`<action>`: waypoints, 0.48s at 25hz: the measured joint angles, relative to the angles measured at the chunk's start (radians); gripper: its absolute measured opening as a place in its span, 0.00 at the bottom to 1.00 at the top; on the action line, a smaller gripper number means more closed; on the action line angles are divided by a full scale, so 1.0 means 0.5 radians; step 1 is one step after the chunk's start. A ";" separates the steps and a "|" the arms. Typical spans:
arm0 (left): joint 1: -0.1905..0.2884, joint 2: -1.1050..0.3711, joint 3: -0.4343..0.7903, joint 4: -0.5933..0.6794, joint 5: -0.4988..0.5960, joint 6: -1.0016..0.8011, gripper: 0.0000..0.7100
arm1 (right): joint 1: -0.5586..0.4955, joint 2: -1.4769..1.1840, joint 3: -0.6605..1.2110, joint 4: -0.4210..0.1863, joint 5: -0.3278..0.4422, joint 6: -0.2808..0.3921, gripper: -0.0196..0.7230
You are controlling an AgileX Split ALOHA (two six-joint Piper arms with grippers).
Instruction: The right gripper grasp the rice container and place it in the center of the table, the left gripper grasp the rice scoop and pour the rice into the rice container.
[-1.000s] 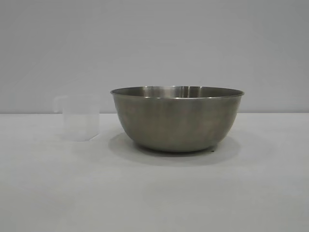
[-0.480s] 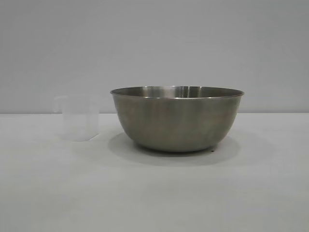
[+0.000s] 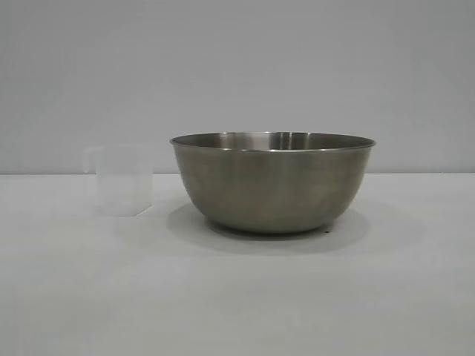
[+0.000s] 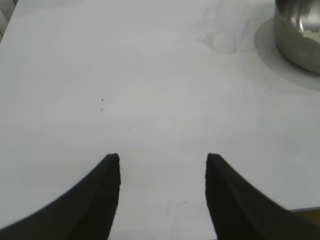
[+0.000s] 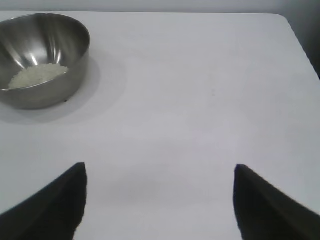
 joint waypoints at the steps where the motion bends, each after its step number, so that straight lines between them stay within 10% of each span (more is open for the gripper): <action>1: 0.024 0.000 0.000 0.000 0.000 0.000 0.54 | 0.000 0.000 0.000 0.000 0.000 0.000 0.72; 12: 0.150 0.000 0.000 0.000 0.000 0.000 0.54 | 0.000 0.000 0.000 0.000 0.000 0.000 0.72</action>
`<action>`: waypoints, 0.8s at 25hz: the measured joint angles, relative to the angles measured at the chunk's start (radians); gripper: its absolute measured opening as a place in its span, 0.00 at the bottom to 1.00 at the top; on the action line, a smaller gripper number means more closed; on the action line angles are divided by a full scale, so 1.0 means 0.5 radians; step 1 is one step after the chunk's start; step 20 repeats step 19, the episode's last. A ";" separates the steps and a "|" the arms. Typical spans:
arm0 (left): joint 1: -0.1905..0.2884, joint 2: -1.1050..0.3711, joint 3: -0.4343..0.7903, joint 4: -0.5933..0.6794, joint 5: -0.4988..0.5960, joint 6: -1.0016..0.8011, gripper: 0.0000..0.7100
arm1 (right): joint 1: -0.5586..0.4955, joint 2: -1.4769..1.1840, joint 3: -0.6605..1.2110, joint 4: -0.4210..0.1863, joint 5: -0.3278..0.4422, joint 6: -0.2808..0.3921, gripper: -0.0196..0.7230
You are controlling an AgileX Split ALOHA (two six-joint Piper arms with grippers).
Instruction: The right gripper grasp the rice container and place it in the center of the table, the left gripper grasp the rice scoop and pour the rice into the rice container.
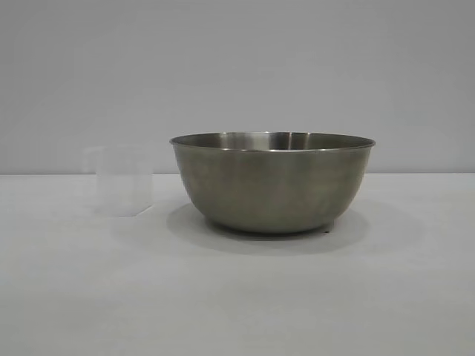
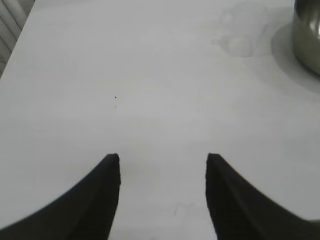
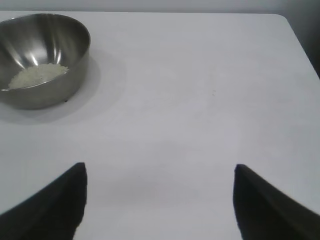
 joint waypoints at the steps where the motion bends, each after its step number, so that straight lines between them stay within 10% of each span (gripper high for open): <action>1: 0.009 0.000 0.000 0.000 0.000 0.000 0.54 | 0.000 0.000 0.000 0.000 0.000 0.000 0.72; 20: 0.020 0.000 0.000 0.000 0.000 0.000 0.54 | 0.000 0.000 0.000 0.000 0.000 0.000 0.72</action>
